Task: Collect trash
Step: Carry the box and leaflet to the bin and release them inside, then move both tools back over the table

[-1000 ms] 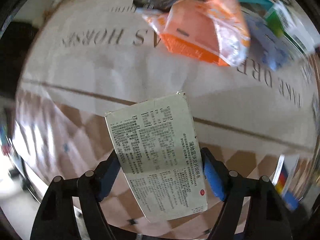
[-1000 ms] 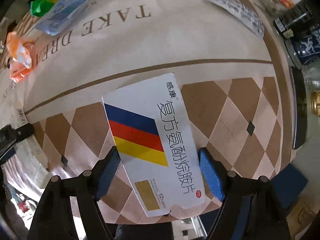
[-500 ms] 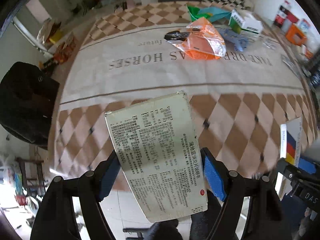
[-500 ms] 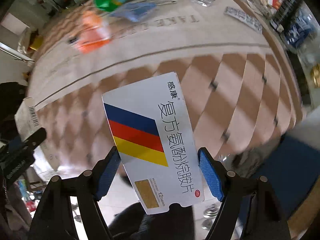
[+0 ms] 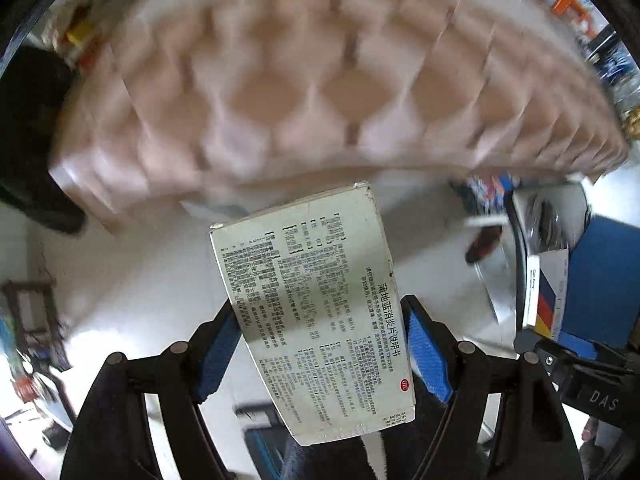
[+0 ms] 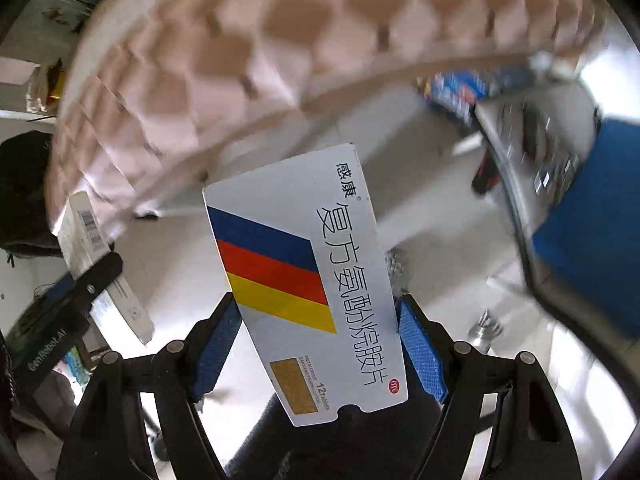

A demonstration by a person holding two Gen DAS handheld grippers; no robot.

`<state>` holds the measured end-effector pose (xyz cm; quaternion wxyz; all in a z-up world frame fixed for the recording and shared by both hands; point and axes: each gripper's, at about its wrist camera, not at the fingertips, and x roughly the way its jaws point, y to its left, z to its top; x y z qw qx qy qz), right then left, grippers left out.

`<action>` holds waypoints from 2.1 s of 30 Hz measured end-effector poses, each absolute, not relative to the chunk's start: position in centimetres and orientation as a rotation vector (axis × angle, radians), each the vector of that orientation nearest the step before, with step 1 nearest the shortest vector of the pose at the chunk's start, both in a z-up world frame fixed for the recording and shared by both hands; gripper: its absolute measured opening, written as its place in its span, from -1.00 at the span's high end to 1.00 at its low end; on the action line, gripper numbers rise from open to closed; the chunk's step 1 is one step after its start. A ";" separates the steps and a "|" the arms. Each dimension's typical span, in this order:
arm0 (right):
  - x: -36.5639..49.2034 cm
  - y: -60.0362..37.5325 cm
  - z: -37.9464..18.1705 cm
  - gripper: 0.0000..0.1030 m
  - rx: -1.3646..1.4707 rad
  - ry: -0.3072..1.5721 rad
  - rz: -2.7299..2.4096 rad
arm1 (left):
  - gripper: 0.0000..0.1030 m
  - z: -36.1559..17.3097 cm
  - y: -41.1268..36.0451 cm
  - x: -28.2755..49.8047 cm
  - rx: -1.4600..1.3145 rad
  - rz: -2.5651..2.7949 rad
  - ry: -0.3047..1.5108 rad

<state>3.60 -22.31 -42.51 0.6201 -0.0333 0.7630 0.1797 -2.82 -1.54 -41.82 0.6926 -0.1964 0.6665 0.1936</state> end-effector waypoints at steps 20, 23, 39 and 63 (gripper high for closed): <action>4.1 -17.9 -75.2 -0.57 0.048 1.875 0.405 | -0.95 -72.1 4.6 -3.7 -0.869 0.339 1.636; 4.0 -17.0 -76.8 -0.97 0.037 1.874 0.437 | -0.95 -72.2 5.1 -4.5 -0.852 0.386 1.634; 1.5 -17.4 -70.3 -1.00 -0.327 1.724 0.418 | -0.95 -63.9 1.4 -7.2 -0.526 0.536 1.614; -0.7 -16.8 -40.1 -1.00 -0.365 1.583 0.503 | -0.95 -39.7 -0.2 -10.0 -0.467 0.534 1.491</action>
